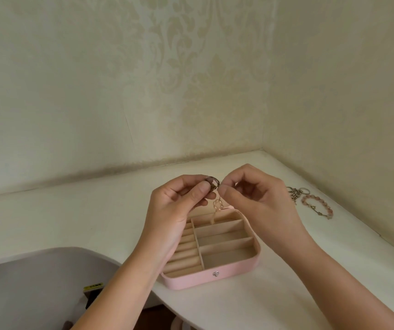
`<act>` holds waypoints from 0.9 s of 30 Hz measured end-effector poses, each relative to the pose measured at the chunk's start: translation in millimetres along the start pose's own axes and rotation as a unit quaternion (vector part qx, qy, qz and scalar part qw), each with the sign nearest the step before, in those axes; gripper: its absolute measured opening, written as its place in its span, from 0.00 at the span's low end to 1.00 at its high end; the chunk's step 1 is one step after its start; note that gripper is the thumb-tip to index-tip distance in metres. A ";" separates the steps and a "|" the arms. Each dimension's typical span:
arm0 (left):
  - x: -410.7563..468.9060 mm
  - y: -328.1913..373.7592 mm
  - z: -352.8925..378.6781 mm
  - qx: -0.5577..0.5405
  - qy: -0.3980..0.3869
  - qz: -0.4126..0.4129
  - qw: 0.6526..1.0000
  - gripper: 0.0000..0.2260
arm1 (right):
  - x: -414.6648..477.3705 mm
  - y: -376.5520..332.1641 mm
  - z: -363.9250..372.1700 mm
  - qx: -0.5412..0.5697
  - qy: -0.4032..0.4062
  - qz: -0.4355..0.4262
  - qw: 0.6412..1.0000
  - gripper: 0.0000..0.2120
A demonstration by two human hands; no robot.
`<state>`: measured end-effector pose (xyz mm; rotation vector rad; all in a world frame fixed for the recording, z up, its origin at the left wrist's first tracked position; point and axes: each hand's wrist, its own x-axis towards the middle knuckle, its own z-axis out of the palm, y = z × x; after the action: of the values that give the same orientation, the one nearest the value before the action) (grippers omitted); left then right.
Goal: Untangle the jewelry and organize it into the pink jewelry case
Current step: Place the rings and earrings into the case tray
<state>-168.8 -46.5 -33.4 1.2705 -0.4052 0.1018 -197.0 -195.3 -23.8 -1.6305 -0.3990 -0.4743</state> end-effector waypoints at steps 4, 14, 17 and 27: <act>-4.7 0.6 2.6 -0.009 -0.004 -0.001 1.000 0.04 | 3.1 2.0 -0.7 0.087 0.012 0.084 0.993 0.09; -7.0 0.1 -6.1 0.065 0.039 -0.049 0.996 0.06 | 19.1 14.8 -10.7 0.384 0.130 0.218 0.888 0.11; -1.0 8.5 -31.9 0.214 -0.004 -0.111 0.970 0.03 | 17.9 14.4 -10.4 0.361 0.086 0.226 0.901 0.13; -10.2 11.2 -64.4 0.354 -0.021 -0.153 0.922 0.03 | 12.3 27.9 -4.8 -0.060 0.006 0.158 0.986 0.09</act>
<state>-166.2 19.0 -41.9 2.0417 -0.1991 -0.0526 -172.4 -203.4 -40.6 -1.7677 -0.0992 -0.2719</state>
